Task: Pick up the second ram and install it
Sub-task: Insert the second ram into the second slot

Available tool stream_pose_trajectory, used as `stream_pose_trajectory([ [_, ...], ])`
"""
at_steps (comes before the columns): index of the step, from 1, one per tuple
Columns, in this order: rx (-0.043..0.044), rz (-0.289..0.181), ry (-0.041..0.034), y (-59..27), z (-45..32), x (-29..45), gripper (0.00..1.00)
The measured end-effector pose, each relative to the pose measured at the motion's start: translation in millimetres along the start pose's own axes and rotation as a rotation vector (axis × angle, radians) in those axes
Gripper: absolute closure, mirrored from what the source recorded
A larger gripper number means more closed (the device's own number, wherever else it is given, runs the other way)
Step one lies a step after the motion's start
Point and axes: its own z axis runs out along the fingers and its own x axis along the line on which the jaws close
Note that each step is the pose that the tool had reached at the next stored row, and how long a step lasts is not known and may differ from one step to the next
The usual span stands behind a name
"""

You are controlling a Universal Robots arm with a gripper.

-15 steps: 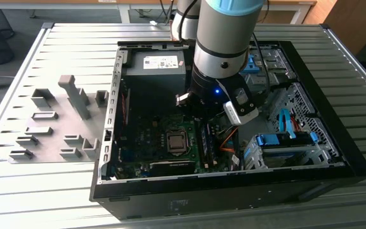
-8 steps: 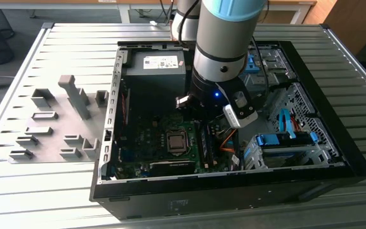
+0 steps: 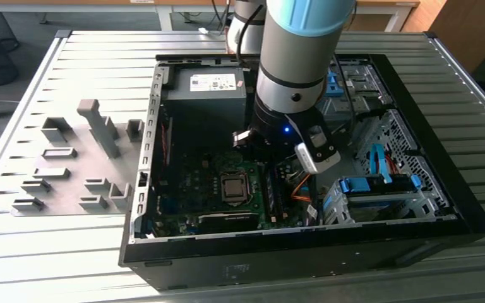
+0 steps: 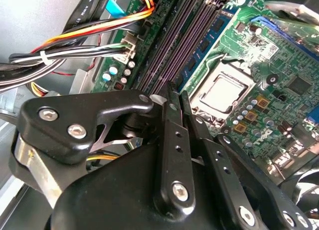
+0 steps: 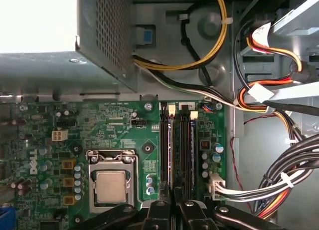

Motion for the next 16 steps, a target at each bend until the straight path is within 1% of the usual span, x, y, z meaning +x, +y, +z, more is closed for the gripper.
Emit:
stream_pose_trajectory([
  [6,-0.0006,0.005,0.0000,-0.3,5.1,-0.1,0.86],
  [16,-0.0006,0.006,0.0000,-1.4,5.4,-0.8,0.86],
])
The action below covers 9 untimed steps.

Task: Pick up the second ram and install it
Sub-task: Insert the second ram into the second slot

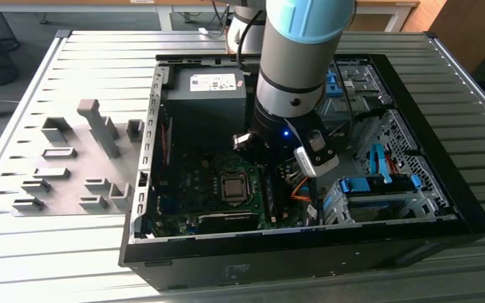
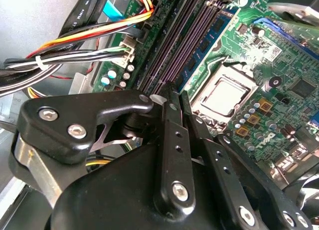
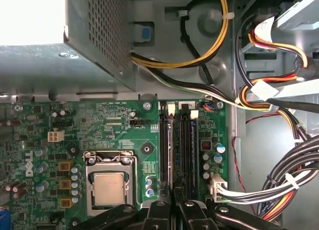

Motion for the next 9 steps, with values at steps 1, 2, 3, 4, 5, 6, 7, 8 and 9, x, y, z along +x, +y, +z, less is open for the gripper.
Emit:
stream_pose_trajectory([
  [1,-0.0001,0.001,0.0000,-0.2,0.1,-0.2,0.86],
  [2,0.0000,0.001,0.0000,-0.2,0.2,-0.2,0.86],
  [3,0.0000,0.001,0.0000,-0.2,0.1,-0.3,0.86],
  [4,0.0001,0.001,0.0000,-0.3,0.1,-0.3,0.86],
  [5,0.0000,0.001,0.0000,-0.3,0.1,-0.3,0.86],
  [6,0.0001,0.001,0.0000,-0.3,0.2,-0.3,0.86],
  [7,0.0001,0.001,0.0000,-0.3,0.1,-0.4,0.86],
  [8,0.0001,0.001,0.0000,-0.3,0.2,-0.4,0.86],
  [9,0.0001,0.001,0.0000,-0.3,0.1,-0.4,0.86],
])
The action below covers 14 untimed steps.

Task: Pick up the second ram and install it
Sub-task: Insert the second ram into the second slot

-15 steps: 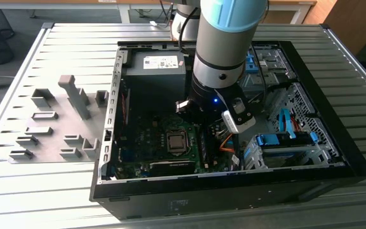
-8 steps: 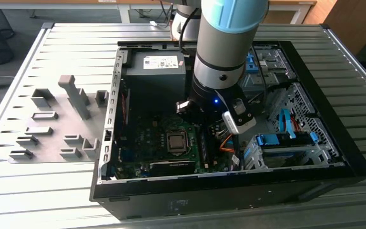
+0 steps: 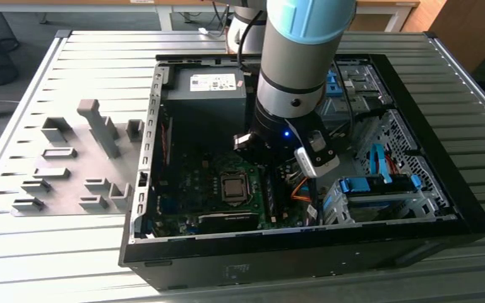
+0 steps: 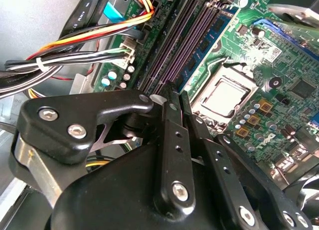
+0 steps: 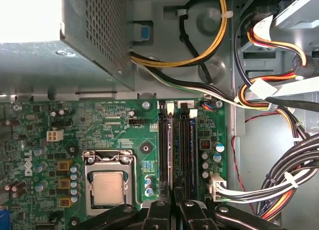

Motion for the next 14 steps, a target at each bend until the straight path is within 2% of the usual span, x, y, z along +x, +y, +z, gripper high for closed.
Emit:
stream_pose_trajectory([
  [14,-0.0001,-0.028,0.0004,0.0,3.8,-1.4,0.86],
])
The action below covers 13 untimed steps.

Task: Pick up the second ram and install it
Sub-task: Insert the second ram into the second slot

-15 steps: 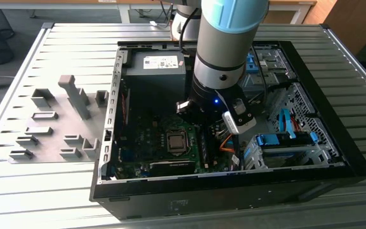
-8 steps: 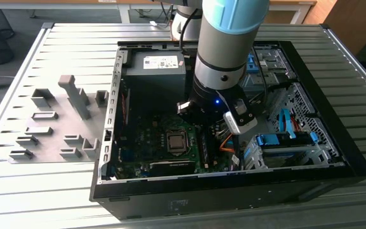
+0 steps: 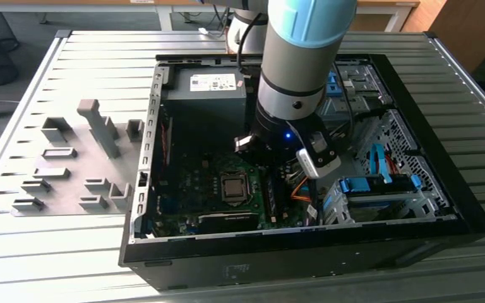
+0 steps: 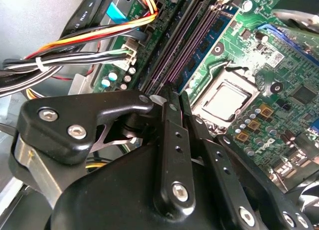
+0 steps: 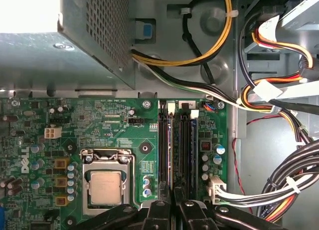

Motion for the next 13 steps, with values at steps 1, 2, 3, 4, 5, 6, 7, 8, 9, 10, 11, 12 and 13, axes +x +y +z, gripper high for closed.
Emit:
stream_pose_trajectory([
  [1,-0.0002,0.000,0.0000,0.0,0.4,0.0,0.86],
  [2,-0.0002,0.000,0.0000,0.0,0.8,-0.1,0.86],
  [3,-0.0002,-0.001,0.0000,0.0,1.1,-0.1,0.86],
  [4,-0.0002,-0.002,0.0000,0.0,1.5,-0.2,0.86],
  [5,-0.0002,-0.006,0.0001,0.0,1.9,-0.3,0.86],
  [6,0.0000,-0.009,0.0002,0.0,2.1,-0.4,0.86],
  [7,0.0000,-0.011,0.0002,0.0,2.4,-0.4,0.86],
  [8,0.0000,-0.013,0.0002,0.0,2.7,-0.4,0.86],
  [9,0.0000,-0.013,0.0002,0.0,3.1,-0.4,0.86],
  [10,0.0001,-0.013,0.0003,0.0,3.2,-0.4,0.86],
  [11,0.0000,-0.013,0.0003,0.0,3.5,-0.4,0.86],
  [12,-0.0001,-0.013,0.0003,0.0,3.9,-0.4,0.86],
  [13,-0.0001,-0.013,0.0003,0.0,4.2,-0.4,0.86],
])
